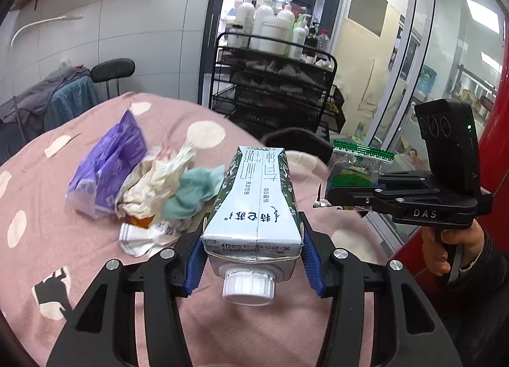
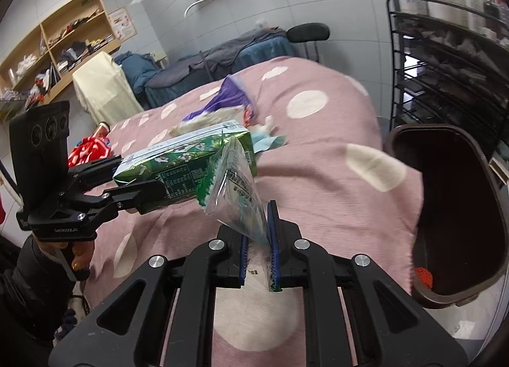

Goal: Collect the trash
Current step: 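Carry both items over the black bin and open the right tool to drop the bag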

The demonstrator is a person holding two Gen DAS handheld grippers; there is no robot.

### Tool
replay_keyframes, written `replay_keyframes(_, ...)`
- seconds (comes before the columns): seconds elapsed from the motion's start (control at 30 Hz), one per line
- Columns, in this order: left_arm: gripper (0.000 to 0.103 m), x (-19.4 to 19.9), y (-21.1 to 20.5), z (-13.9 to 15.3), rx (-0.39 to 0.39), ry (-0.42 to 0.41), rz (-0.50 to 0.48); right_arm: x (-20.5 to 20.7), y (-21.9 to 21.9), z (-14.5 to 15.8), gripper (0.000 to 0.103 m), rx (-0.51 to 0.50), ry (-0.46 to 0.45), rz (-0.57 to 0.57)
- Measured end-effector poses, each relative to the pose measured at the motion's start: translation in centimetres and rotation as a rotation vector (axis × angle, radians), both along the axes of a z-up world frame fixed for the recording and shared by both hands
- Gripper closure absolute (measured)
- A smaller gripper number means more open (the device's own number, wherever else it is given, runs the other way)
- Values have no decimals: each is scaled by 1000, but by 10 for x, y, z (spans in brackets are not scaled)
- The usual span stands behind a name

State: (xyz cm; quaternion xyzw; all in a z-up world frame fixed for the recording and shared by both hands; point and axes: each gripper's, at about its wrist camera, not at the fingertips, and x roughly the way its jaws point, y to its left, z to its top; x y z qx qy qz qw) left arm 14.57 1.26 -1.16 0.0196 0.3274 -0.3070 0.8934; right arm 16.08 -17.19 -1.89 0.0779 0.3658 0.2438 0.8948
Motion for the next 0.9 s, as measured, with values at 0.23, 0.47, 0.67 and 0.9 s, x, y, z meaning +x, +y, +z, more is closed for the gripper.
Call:
replay_keyframes(0.23, 52, 2, -41, 7, -51, -18, -22, 0, -55, 1, 90, 7, -14, -144)
replay_keyframes(0.47, 52, 10, -75, 9, -60, -4, -24, 17, -97, -11, 90, -38, -3, -286)
replay_keyframes(0.67, 52, 14, -100, 7, -52, 2, -49, 38, -127, -38, 90, -79, 58, -393)
replay_keyframes(0.9, 52, 19, -121, 4, -42, 26, -70, 63, -153, -75, 90, -92, 170, -466)
